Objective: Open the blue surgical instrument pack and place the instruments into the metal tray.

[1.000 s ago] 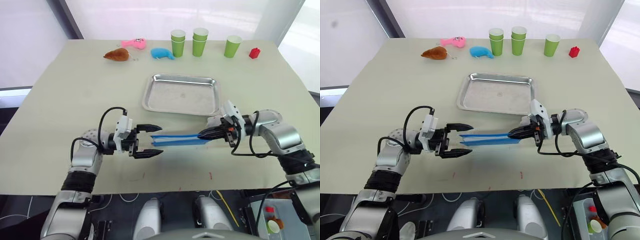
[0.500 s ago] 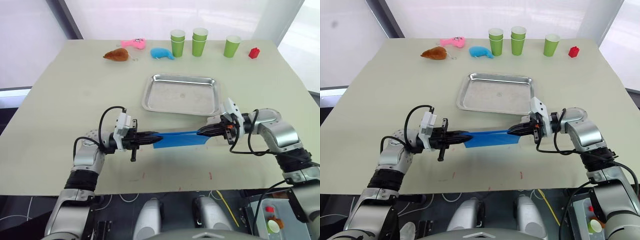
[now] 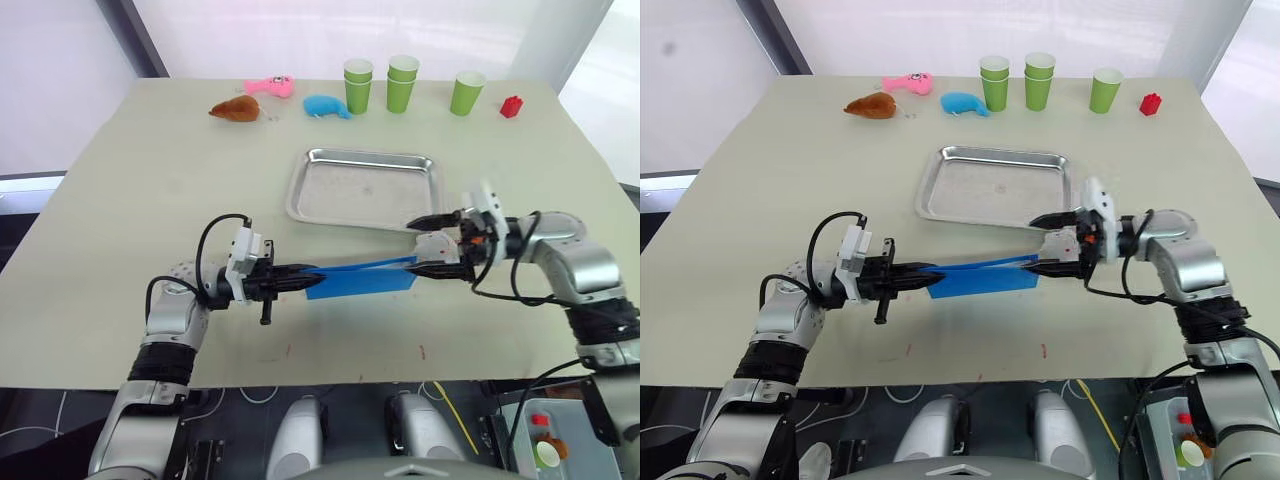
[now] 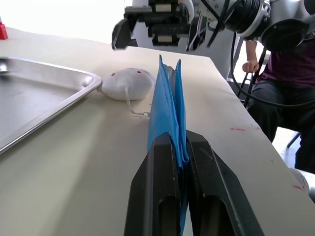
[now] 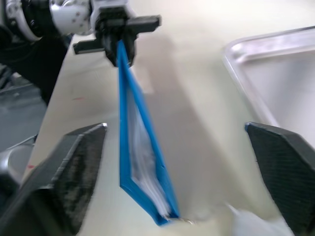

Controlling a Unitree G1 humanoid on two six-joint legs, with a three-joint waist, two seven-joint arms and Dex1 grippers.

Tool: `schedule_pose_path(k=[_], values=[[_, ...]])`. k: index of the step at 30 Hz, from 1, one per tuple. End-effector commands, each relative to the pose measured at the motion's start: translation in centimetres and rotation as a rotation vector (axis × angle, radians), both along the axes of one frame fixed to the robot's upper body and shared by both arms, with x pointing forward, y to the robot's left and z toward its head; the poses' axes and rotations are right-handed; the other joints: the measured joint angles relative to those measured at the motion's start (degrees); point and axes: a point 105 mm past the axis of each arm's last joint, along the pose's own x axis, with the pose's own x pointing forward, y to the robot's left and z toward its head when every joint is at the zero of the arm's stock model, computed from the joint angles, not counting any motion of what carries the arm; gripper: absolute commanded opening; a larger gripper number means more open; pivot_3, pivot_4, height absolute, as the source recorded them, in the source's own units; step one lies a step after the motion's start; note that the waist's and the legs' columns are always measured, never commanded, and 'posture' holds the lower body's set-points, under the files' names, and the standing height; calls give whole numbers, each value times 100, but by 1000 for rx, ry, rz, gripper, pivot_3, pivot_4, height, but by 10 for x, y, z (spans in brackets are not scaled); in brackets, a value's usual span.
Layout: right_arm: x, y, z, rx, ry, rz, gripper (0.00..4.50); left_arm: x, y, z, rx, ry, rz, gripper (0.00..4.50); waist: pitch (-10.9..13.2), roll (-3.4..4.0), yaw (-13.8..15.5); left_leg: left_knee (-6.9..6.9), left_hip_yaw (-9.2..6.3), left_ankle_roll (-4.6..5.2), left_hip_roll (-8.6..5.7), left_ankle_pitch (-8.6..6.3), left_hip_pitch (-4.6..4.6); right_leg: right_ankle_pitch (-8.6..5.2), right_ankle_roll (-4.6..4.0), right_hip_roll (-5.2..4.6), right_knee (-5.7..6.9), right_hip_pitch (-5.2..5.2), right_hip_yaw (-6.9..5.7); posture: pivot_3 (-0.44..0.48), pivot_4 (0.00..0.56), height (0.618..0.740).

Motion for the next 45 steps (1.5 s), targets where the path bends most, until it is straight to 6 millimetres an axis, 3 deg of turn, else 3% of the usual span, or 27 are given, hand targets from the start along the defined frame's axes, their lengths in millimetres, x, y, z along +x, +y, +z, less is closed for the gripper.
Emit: schedule_pose_path(k=[1, 4, 10, 13, 18, 21, 22, 28, 32, 39, 45], values=[[16, -22, 16, 41, -107, -156, 4478, 2, 1, 4, 27, -35, -21, 0, 0, 0, -4, 0, 0, 0, 0, 0, 1, 0, 0, 1, 1, 0, 0, 0, 150, 740], [32, -35, 8, 44, -102, -293, 4478, 3, -1, 3, 32, -42, -24, 0, 0, 0, -4, 0, 1, 0, 0, 0, 1, 0, 0, 1, 0, 0, 1, 0, 150, 740], [26, -45, -44, -75, 57, -356, 4478, 7, -5, 2, 39, -54, -24, 0, 0, 0, 20, -1, 3, 0, 0, 0, -1, 0, 0, 0, -2, 0, 2, 0, 150, 740], [23, -46, -60, -87, 113, -374, 3618, 8, -6, 2, 39, -56, -24, 0, 0, 0, 23, 1, 4, 0, -2, 0, -1, 0, 1, -1, 0, 0, 3, 0, 150, 740], [9, -55, -67, -122, 141, -353, 1425, 9, -6, 2, 41, -57, -26, 0, 0, 0, 34, 1, 1, 0, -3, 0, 0, 1, 2, 0, -1, 2, 1, 0, 150, 740], [3, -64, -61, -108, 144, -363, 180, 11, -7, 2, 33, -62, -22, 0, 0, 0, 46, 0, 1, 0, -3, 0, 0, 0, 2, 0, -2, 2, 1, 0, 150, 740], [1, -67, -59, -109, 144, -365, 76, 11, -8, 2, 32, -63, -21, 0, 0, 0, 64, 0, 1, 0, -3, 0, -1, 0, 2, -1, -2, 2, 1, 0, 150, 740], [-5, -81, -20, 65, 95, -389, 76, 15, -17, 3, 24, -83, -18, 0, 0, 0, 123, 1, 2, 0, -4, 0, 0, 1, 2, 0, -1, 2, 3, 0, 150, 740], [-4, -87, 25, 273, 29, -421, 76, 20, -25, 0, 41, -99, -26, 0, 0, 0, 140, 2, 2, 0, -4, 0, -1, 1, 3, 0, -1, 3, 3, 0, 150, 740], [-1, -56, 72, 461, -22, -362, 76, 31, -43, -3, 57, -118, -61, 0, 0, 0, 134, 1, 0, 0, -5, 0, -3, 1, 3, 1, -2, 3, 2, 0, 150, 740], [1, -13, 89, 416, -97, -271, 76, 36, -49, -6, 58, -118, -73, 0, 1, 2, 110, 0, 1, 0, -5, 0, -5, 1, 3, 1, -2, -1, 4, 0, 150, 740]])
